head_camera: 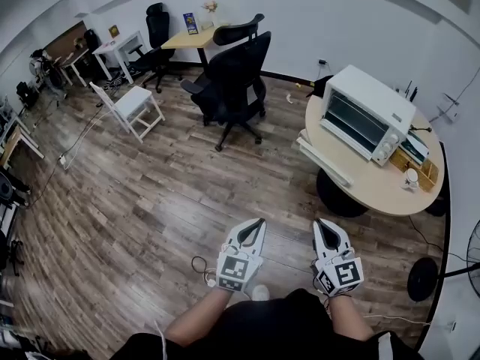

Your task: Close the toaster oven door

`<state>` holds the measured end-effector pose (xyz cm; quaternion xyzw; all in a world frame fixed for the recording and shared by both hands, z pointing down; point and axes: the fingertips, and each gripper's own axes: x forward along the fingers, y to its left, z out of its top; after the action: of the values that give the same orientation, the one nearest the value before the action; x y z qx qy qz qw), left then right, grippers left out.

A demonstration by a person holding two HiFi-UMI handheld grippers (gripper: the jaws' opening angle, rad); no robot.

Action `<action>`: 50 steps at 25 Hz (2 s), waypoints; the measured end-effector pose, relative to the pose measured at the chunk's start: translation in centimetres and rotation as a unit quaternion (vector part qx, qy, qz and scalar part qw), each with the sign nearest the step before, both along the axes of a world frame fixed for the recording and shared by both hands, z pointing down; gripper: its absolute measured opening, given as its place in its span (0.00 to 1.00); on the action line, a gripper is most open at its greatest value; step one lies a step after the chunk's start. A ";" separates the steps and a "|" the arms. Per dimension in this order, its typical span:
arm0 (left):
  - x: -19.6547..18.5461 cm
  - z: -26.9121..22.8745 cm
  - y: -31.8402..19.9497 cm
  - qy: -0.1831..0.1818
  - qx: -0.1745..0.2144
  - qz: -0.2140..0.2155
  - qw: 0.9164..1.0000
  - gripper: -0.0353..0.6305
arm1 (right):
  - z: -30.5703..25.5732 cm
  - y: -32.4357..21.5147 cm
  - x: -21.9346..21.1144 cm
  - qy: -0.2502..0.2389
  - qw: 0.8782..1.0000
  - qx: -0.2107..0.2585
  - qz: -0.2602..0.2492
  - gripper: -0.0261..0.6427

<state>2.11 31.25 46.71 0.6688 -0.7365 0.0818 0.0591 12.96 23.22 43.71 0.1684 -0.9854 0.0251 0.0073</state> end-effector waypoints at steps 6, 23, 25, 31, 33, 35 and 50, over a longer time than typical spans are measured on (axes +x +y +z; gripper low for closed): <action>-1.8 1.1 -0.1 -0.004 -0.015 0.012 1.000 0.06 | 1.1 -0.4 -2.6 0.014 0.999 -0.005 -0.032 0.03; -6.5 3.3 -15.2 0.016 -0.038 0.026 0.999 0.06 | 3.6 -15.7 -9.2 0.037 0.997 -0.055 -0.048 0.03; -7.2 3.5 -17.3 0.018 -0.043 0.023 0.999 0.06 | 3.7 -17.8 -9.7 0.038 0.996 -0.059 -0.050 0.03; -8.3 4.6 -22.9 0.023 -0.057 0.032 0.998 0.06 | 4.7 -23.3 -10.4 0.042 0.996 -0.066 -0.043 0.03; -8.0 4.7 -24.8 0.023 -0.057 0.039 0.997 0.06 | 5.1 -25.1 -10.5 0.046 0.996 -0.067 -0.040 0.03; -7.8 4.6 -26.5 0.020 -0.057 0.044 0.997 0.06 | 5.0 -26.7 -10.7 0.045 0.996 -0.065 -0.039 0.03; -11.8 4.9 -33.3 0.018 -0.068 0.054 0.996 0.06 | 4.0 -33.5 -12.0 0.040 0.998 -0.051 0.001 0.03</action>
<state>-9.72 -2.03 51.60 0.7031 -0.6911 0.1233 0.1131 0.95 -10.33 47.76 0.1699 -0.9815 0.0683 0.0556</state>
